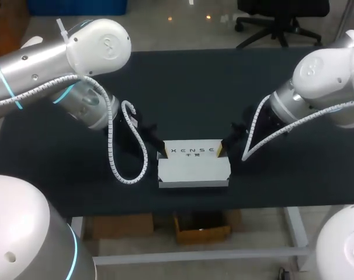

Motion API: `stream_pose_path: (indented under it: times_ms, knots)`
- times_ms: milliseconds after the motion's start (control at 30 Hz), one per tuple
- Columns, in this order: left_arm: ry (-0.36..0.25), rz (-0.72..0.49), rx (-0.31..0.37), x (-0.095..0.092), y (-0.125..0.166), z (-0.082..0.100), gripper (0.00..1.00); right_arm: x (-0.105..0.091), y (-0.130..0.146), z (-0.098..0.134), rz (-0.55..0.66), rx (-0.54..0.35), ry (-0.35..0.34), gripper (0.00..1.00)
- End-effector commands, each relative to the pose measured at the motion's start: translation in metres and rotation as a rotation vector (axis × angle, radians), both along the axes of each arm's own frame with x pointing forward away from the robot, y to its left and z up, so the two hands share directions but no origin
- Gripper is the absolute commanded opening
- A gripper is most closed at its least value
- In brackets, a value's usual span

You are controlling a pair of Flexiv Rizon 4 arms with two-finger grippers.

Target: Assemble the packaging by folding the flat box into shape, placing the metal phone stand inside, and closing the box properly

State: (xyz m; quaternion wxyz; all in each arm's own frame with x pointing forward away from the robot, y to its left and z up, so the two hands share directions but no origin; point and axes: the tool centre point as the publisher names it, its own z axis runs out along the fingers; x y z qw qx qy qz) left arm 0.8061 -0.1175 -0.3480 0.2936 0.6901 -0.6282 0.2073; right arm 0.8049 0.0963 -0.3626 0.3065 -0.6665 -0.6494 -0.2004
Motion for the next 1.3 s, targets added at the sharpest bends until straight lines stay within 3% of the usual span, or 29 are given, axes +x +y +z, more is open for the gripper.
stream_pose_path:
  times_ms: [33,1300]
  knots:
    - [0.025,-0.017,-0.007,0.008,-0.002,0.000,0.40,0.004,0.003,0.002,0.009,0.005,0.013,0.42]
    - [0.157,-0.021,-0.041,0.020,0.002,0.008,0.39,0.013,0.006,0.013,-0.004,0.005,0.047,0.45]
